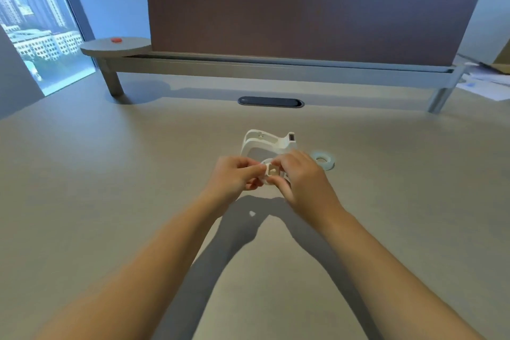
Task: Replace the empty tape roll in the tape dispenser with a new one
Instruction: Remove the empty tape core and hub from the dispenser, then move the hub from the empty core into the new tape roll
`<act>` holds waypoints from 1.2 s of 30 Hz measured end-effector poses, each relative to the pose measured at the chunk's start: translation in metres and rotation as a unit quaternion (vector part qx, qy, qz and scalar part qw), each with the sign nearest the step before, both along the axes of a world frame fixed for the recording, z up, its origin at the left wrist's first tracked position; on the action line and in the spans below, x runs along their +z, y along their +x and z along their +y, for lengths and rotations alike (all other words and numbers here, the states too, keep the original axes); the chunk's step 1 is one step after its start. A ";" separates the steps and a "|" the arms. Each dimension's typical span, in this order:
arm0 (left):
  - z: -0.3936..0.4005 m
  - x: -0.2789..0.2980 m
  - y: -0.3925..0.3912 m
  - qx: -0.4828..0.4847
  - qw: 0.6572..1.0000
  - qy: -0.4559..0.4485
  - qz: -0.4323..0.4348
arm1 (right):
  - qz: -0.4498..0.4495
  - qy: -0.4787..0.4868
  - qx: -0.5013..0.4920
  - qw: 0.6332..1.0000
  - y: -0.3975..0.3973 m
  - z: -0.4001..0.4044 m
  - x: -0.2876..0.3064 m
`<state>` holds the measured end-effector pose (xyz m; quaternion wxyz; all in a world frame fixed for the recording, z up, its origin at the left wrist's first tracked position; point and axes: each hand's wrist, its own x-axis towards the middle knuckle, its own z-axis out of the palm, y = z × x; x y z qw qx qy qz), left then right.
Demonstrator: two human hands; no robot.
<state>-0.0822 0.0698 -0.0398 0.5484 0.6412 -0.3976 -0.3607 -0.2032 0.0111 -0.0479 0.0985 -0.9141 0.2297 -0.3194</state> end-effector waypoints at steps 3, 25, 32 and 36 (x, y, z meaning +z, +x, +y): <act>0.013 0.006 -0.007 0.001 1.000 -0.025 -0.005 | 0.008 -0.023 0.004 1.000 -0.008 0.014 0.008; -0.036 -0.047 -0.012 0.067 0.923 0.047 -0.375 | -0.168 0.332 -0.166 0.913 -0.044 -0.052 -0.044; -0.067 -0.037 -0.043 -0.005 0.898 -0.007 -0.440 | -0.167 0.291 -0.226 0.915 -0.072 -0.072 -0.046; -0.099 -0.039 -0.062 -0.055 0.863 0.013 -0.502 | -0.158 0.295 -0.235 0.913 -0.091 -0.082 -0.050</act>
